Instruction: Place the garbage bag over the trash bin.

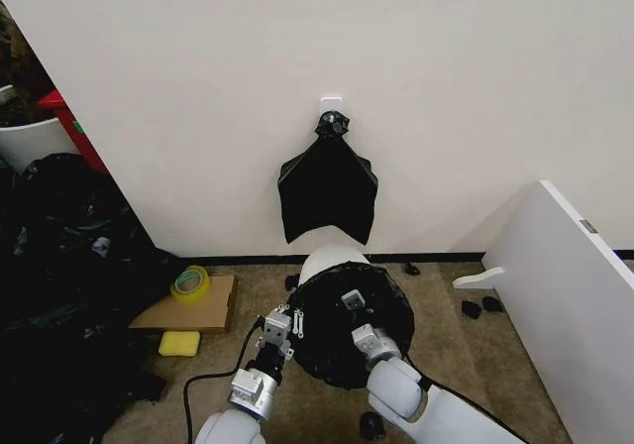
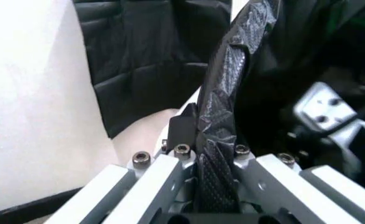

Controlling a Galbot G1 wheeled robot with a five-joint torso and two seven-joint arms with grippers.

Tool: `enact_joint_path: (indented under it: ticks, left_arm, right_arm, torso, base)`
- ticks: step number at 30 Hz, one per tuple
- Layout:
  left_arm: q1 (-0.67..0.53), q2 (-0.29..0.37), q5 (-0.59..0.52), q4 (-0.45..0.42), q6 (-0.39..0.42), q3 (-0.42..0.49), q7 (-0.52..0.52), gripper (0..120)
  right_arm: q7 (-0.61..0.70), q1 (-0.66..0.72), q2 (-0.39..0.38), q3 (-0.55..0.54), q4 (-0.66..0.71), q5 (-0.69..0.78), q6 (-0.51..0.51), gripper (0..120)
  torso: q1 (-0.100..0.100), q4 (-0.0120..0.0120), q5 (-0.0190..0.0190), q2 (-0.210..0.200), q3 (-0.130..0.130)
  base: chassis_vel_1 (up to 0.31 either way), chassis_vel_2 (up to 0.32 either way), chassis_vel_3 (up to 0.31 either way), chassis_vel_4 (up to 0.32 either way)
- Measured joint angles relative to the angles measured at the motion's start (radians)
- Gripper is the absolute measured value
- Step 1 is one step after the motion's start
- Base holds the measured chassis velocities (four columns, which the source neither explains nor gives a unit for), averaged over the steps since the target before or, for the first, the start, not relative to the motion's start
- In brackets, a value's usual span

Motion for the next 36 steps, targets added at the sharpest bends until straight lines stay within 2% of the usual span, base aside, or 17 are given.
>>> enact_joint_path:
  ticks: [7, 10, 11, 12, 14, 15, 17, 19, 20, 22, 25, 26, 29, 30, 32, 33, 36]
  left_arm:
    - [0.012, 0.001, 0.009, -0.010, -0.004, -0.003, 0.004, 0]
    - [0.004, 0.000, -0.008, -0.007, -0.002, -0.014, 0.004, 0]
    - [0.004, 0.000, -0.008, -0.007, -0.002, -0.014, 0.004, 0]
    - [0.000, -0.001, -0.017, -0.005, 0.001, -0.017, 0.002, 0]
    - [-0.016, -0.001, -0.057, 0.001, 0.019, -0.030, -0.016, 0]
    - [-0.016, -0.001, -0.057, 0.001, 0.019, -0.030, -0.016, 0]
    - [-0.031, -0.003, -0.100, 0.002, 0.050, -0.037, -0.027, 0]
    - [-0.049, -0.002, -0.140, 0.003, 0.096, -0.043, -0.047, 0]
    - [-0.049, -0.002, -0.140, 0.003, 0.096, -0.043, -0.047, 0]
    - [-0.071, 0.002, -0.193, 0.001, 0.148, -0.049, -0.071, 0]
    - [-0.100, 0.007, -0.303, -0.008, 0.214, -0.059, -0.103, 0]
    - [-0.100, 0.007, -0.303, -0.008, 0.214, -0.059, -0.103, 0]
    - [-0.119, 0.014, -0.450, -0.026, 0.300, -0.078, -0.153, 0]
    - [-0.119, 0.014, -0.450, -0.026, 0.300, -0.078, -0.153, 0]
    - [-0.128, 0.016, -0.559, -0.035, 0.353, -0.093, -0.186, 0]
    - [-0.128, 0.016, -0.559, -0.035, 0.353, -0.093, -0.186, 0]
    - [-0.152, 0.012, -0.704, -0.039, 0.416, -0.123, -0.248, 0]
  right_arm:
    - [0.014, 0.005, -0.007, 0.014, -0.008, -0.032, -0.002, 0]
    - [-0.038, -0.030, -0.033, 0.020, 0.026, -0.080, 0.120, 0]
    - [-0.038, -0.030, -0.033, 0.020, 0.026, -0.080, 0.120, 0]
    - [-0.075, -0.043, -0.042, 0.022, 0.035, -0.089, 0.186, 0]
    - [-0.228, -0.079, -0.065, 0.042, 0.041, -0.130, 0.423, 7]
    - [-0.228, -0.079, -0.065, 0.042, 0.041, -0.130, 0.423, 7]
    - [-0.471, -0.111, -0.080, 0.088, 0.032, -0.149, 0.667, 16]
    - [-0.700, -0.138, -0.090, 0.146, 0.031, -0.127, 0.838, 25]
    - [-0.700, -0.138, -0.090, 0.146, 0.031, -0.127, 0.838, 25]
    - [-0.898, -0.168, -0.095, 0.209, 0.047, -0.067, 0.929, 34]
    - [-1.043, -0.232, -0.095, 0.292, 0.133, -0.004, 0.975, 48]
    - [-1.043, -0.232, -0.095, 0.292, 0.133, -0.004, 0.975, 48]
    - [-1.056, -0.290, -0.094, 0.342, 0.229, 0.034, 0.985, 61]
    - [-1.056, -0.290, -0.094, 0.342, 0.229, 0.034, 0.985, 61]
    - [-1.014, -0.305, -0.085, 0.351, 0.280, 0.050, 0.986, 71]
    - [-1.014, -0.305, -0.085, 0.351, 0.280, 0.050, 0.986, 71]
    - [-0.827, -0.317, -0.068, 0.361, 0.327, -0.028, 0.940, 86]
  torso:
    - [0.000, 0.0001, 0.0000, 0.000, 0.000]
    - [0.000, -0.0002, 0.0000, 0.000, 0.000]
    - [0.000, -0.0002, 0.0000, 0.000, 0.000]
    - [0.000, -0.0002, -0.0002, 0.000, 0.000]
    - [0.000, 0.0002, 0.0004, 0.000, 0.000]
    - [0.000, 0.0002, 0.0004, 0.000, 0.000]
    - [0.000, -0.0001, -0.0003, 0.000, 0.000]
    - [0.000, -0.0002, 0.0002, 0.000, 0.000]
    - [0.000, -0.0002, 0.0002, 0.000, 0.000]
    - [0.000, -0.0002, 0.0004, 0.000, 0.000]
    - [0.000, -0.0002, 0.0001, 0.000, 0.000]
    - [0.000, -0.0002, 0.0001, 0.000, 0.000]
    - [0.000, -0.0002, -0.0001, 0.000, 0.000]
    - [0.000, -0.0002, -0.0001, 0.000, 0.000]
    - [0.000, -0.0001, -0.0001, 0.000, 0.000]
    - [0.000, -0.0001, -0.0001, 0.000, 0.000]
    - [0.000, 0.0000, -0.0002, 0.000, 0.000]
  base:
    - [0.000, 0.000, 0.000, 0.000]
    - [0.000, 0.000, 0.000, 0.000]
    - [0.000, 0.000, 0.000, 0.000]
    - [0.000, 0.000, 0.000, 0.000]
    - [0.000, 0.000, 0.000, 0.000]
    - [0.000, 0.000, 0.000, 0.000]
    - [0.000, 0.000, 0.000, 0.000]
    - [0.000, 0.000, 0.000, 0.000]
    - [0.000, 0.000, 0.000, 0.000]
    - [0.000, 0.000, 0.000, 0.000]
    - [0.000, 0.000, 0.000, 0.000]
    - [0.000, 0.000, 0.000, 0.000]
    - [0.000, 0.000, 0.000, 0.000]
    - [0.000, 0.000, 0.000, 0.000]
    - [0.000, 0.000, 0.000, 0.000]
    - [0.000, 0.000, 0.000, 0.000]
    - [0.000, 0.000, 0.000, 0.000]
